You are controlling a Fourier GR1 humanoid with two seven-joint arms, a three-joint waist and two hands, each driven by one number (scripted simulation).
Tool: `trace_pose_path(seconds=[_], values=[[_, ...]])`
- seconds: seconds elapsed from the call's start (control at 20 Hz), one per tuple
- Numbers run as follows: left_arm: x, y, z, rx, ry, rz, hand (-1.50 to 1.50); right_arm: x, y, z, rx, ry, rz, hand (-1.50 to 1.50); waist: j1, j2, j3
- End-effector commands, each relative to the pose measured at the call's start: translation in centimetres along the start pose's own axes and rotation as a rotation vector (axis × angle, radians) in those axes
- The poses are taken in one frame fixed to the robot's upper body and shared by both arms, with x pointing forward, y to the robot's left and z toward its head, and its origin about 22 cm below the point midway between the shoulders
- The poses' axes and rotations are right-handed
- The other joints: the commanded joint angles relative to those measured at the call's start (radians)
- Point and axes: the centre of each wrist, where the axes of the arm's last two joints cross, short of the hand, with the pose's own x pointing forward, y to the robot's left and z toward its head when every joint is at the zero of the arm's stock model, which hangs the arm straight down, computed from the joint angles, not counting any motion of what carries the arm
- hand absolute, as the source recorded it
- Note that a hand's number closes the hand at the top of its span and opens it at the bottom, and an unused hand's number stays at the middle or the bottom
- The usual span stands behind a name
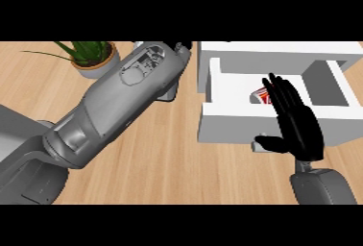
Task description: Pick up the can, place it into the drawer and close the drawer
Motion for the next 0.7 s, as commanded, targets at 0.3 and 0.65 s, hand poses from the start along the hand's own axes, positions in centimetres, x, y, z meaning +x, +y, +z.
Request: trace_pose_path(seconds=[0.3, 0.65], values=[[0.1, 4.9, -0.1, -0.009, 0.001, -0.014, -1.5, -3.0, 4.6, -3.6, 0.018, 0.063, 0.085, -1.5, 0.03, 0.011, 0.007], [0.5, 8.2, 0.2, -0.036, 0.028, -0.014, -1.5, -3.7, 6.9, -4.5, -0.005, 0.081, 0.145, -1.5, 0.057, 0.012, 0.007]])
